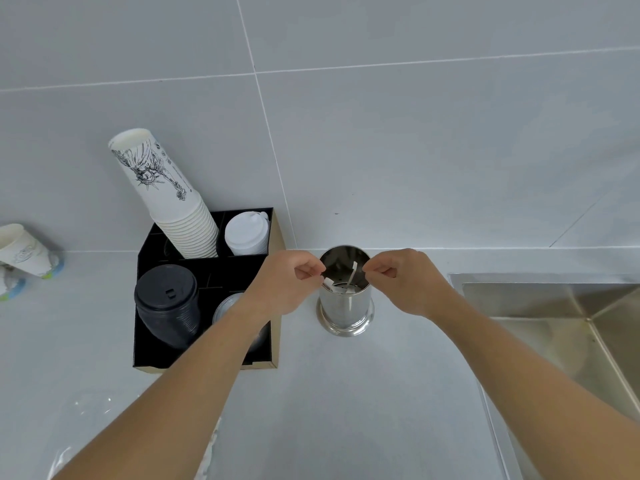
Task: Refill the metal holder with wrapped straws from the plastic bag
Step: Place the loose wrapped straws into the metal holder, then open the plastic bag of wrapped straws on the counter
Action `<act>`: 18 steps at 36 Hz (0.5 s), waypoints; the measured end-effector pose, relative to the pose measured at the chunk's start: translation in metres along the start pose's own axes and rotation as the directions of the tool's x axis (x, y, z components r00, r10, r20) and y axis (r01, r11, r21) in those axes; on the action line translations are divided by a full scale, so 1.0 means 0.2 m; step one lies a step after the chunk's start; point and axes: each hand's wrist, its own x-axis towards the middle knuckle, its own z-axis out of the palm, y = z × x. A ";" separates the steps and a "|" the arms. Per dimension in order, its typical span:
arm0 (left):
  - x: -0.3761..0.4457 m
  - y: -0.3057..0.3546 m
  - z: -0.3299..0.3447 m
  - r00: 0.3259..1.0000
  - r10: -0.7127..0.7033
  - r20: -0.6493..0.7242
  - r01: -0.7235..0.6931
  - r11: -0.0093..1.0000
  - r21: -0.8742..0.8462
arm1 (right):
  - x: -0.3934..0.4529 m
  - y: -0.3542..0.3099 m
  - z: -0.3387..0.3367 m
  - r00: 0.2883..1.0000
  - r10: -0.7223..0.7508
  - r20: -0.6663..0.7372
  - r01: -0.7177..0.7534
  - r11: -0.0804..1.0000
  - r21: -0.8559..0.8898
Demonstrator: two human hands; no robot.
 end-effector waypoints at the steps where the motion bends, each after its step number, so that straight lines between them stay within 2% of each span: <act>1: -0.01 0.00 0.00 1.000 -0.009 -0.008 0.009 1.000 -0.020 | -0.01 -0.01 -0.01 1.000 0.016 -0.005 -0.015 1.000 0.021; 7: -0.08 -0.03 -0.03 0.996 -0.089 -0.031 0.083 0.982 -0.169 | -0.07 -0.01 -0.03 0.992 0.107 -0.062 -0.090 0.967 0.240; 10: -0.15 -0.05 -0.04 0.988 -0.155 -0.012 0.144 0.944 -0.296 | -0.10 0.00 -0.03 0.984 0.167 -0.057 -0.133 0.915 0.380; 15: -0.33 -0.12 -0.06 0.954 -0.296 0.034 0.269 0.806 -0.527 | -0.20 0.00 0.00 0.966 0.259 -0.006 -0.185 0.705 0.685; 18: -0.46 -0.21 -0.09 0.926 -0.373 0.061 0.331 0.723 -0.607 | -0.25 0.01 0.05 0.951 0.301 0.065 -0.235 0.574 0.784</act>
